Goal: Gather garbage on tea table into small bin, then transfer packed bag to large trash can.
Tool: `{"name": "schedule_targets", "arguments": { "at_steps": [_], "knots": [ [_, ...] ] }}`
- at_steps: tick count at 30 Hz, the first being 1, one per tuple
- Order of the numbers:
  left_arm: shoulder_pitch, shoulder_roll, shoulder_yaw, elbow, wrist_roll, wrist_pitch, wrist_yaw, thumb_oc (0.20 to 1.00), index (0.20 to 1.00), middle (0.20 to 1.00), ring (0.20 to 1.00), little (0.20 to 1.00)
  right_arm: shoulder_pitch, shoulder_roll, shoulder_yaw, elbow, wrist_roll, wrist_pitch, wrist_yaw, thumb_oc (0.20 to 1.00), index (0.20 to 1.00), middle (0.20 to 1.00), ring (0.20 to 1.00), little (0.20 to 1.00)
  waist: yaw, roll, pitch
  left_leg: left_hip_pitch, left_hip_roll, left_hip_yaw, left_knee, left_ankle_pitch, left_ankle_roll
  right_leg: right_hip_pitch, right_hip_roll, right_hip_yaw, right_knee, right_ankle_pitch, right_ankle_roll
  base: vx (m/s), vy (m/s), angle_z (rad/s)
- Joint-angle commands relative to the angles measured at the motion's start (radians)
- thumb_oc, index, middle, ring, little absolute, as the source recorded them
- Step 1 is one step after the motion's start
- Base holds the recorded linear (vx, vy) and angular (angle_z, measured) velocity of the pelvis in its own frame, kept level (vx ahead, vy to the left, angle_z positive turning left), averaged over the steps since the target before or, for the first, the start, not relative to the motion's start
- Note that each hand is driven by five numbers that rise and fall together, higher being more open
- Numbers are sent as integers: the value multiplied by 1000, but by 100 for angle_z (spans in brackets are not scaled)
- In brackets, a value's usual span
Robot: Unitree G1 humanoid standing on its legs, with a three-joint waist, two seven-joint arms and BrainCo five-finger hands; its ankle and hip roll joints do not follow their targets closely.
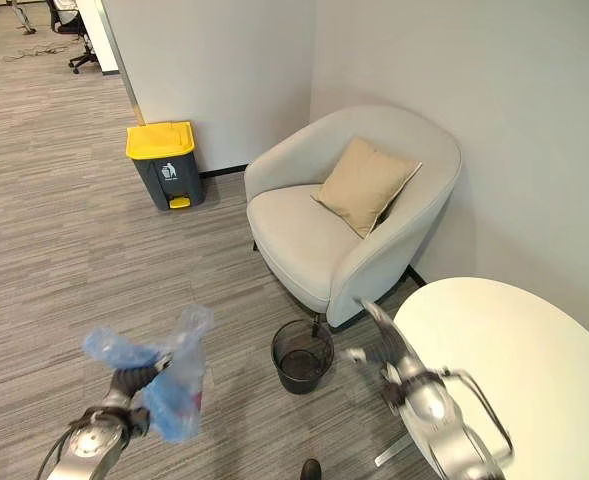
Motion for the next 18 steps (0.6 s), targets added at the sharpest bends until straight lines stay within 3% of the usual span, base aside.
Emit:
{"name": "schedule_targets", "arguments": {
  "at_steps": [1,7,15,18],
  "knots": [
    [-20,52,51,7,-46,-48,-29,200,200,200,200,200,-39,34,-26,-24,73,-25,11,1000,1000,1000,1000,1000,-8,-37,-27,-17,-28,-32,-1,-78,-20,66,-39,50,48,-180,107,0,0,0],
    [37,37,111,56,-68,-41,-50,200,200,200,200,200,-7,39,-59,79,73,-20,20,1000,1000,1000,1000,1000,7,-39,-3,-20,-27,-53,29,-84,-17,72,-37,55,61,-198,99,-16,-13,1],
    [2,28,101,81,-89,-46,-37,200,200,200,200,200,-36,34,-71,128,80,-26,-11,1000,1000,1000,1000,1000,32,-52,69,-162,-34,-68,182,-98,-36,33,-51,12,74,-197,85,-102,-26,19],
    [-29,28,82,74,-93,-50,-29,200,200,200,200,200,-38,39,-76,152,83,-23,-38,1000,1000,1000,1000,1000,35,-54,87,-214,-18,-13,216,-94,-43,15,-68,-39,66,-191,85,-67,-4,35]
  ]
}}
